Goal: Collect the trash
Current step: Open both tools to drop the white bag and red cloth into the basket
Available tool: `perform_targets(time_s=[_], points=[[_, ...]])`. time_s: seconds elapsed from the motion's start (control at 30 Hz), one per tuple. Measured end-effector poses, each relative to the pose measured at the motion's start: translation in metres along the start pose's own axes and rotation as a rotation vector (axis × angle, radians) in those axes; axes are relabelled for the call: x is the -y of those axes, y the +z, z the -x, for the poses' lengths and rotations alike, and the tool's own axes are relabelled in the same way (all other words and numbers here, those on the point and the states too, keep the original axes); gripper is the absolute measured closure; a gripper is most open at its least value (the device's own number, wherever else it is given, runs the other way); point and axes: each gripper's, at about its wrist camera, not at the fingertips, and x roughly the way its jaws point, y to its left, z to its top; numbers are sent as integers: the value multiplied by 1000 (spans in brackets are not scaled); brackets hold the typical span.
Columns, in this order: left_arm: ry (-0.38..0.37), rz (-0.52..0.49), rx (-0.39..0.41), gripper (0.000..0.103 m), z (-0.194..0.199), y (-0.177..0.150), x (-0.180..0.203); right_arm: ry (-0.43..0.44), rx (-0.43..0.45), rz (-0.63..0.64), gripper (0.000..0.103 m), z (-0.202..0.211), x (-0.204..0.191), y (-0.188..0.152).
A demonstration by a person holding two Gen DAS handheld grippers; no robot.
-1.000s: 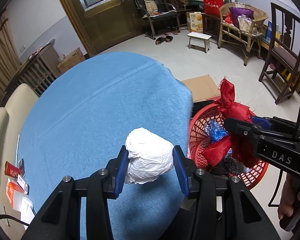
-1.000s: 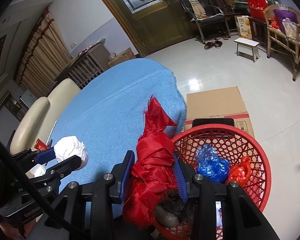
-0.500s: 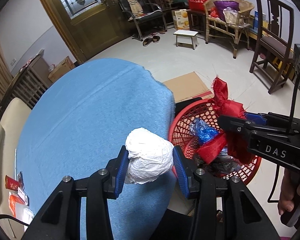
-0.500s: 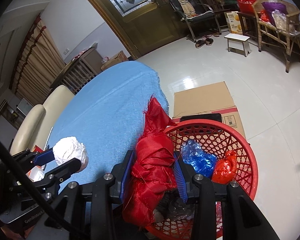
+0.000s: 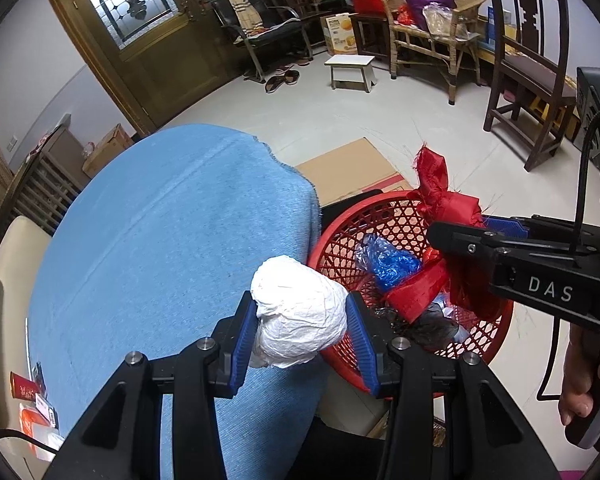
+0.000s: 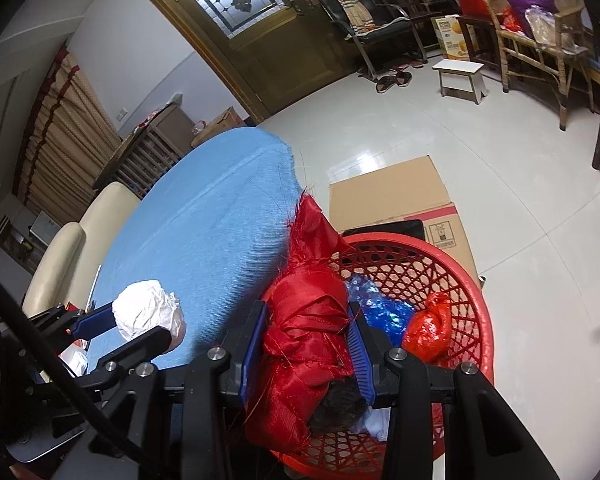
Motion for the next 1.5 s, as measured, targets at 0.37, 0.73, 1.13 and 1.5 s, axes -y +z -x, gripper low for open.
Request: perform_targets(time_s=[0.37, 0.73, 1.13, 1.5], points=[[-27, -25, -10, 56, -8, 2, 10, -3, -7, -30, 61, 0, 12, -2], [-66, -33, -24, 56, -20, 4, 18, -17, -10, -62, 60, 3, 21, -2], [-242, 20, -51, 49, -31, 2, 16, -31, -26, -87, 60, 2, 27, -4], [-190, -4, 26, 38, -14, 1, 12, -29, -43, -104, 52, 0, 25, -4]])
